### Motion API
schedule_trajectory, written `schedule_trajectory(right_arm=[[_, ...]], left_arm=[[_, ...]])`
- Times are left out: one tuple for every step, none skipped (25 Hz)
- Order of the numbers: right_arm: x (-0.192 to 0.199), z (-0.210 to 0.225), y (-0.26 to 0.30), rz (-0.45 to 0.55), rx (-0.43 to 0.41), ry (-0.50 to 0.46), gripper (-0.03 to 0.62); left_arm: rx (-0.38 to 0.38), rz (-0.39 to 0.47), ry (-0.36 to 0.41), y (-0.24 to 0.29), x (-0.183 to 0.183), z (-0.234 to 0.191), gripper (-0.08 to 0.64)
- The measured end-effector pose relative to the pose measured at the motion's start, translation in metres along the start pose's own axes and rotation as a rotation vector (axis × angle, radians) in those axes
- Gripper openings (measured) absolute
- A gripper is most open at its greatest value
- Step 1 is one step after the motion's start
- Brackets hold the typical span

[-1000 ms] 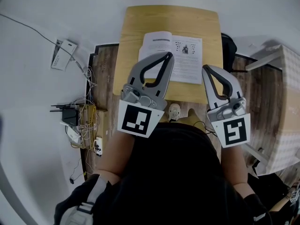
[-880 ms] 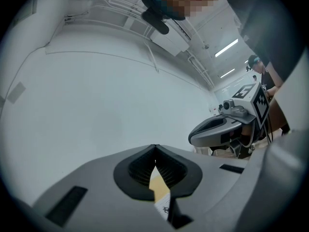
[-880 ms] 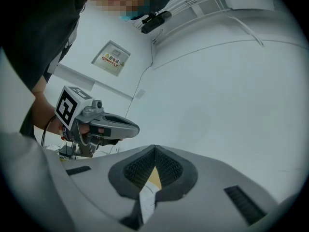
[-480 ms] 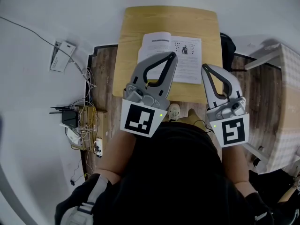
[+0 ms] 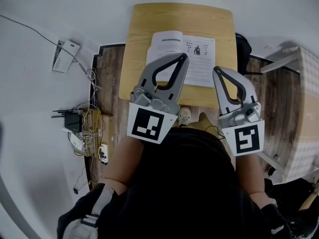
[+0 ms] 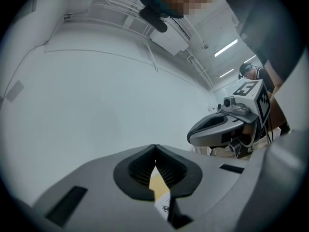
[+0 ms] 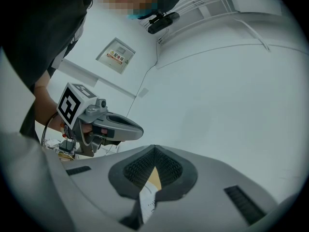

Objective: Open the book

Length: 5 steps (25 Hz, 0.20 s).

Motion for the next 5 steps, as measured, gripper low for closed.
schedule_trajectory(right_arm=[[0.0, 0.0002, 0.0001, 0.001, 0.0, -0.001, 0.028], [0.0003, 0.0004, 0.0002, 0.002, -0.001, -0.001, 0.028], [0.0007, 0.0006, 0.0001, 0.001, 0.0, 0.0, 0.028], [0.0012, 0.0009, 0.0, 0.0, 0.0, 0.0, 0.028], [0.0017, 0.0013, -0.0001, -0.001, 0.001, 0.001, 0.028]], left_arm=[[0.0, -0.003, -0.002, 0.0004, 0.0005, 0.0, 0.011], [0.0, -0.006, -0.004, 0.0008, 0.0012, 0.0, 0.011], [0.001, -0.009, -0.007, 0.0013, 0.0019, 0.0001, 0.011], [0.002, -0.011, -0.009, 0.0017, 0.0024, 0.0003, 0.011], [0.003, -0.014, -0.01, 0.0021, 0.003, 0.0004, 0.011]])
Point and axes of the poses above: the fingertips, and each gripper's own axes: y forward along the fingers, z to its right, x out of its underside, the point moved 7 cm from there along -y, backward along the fingers, and after that the axes turned 1 degree about -z, right-handed, at the moved point
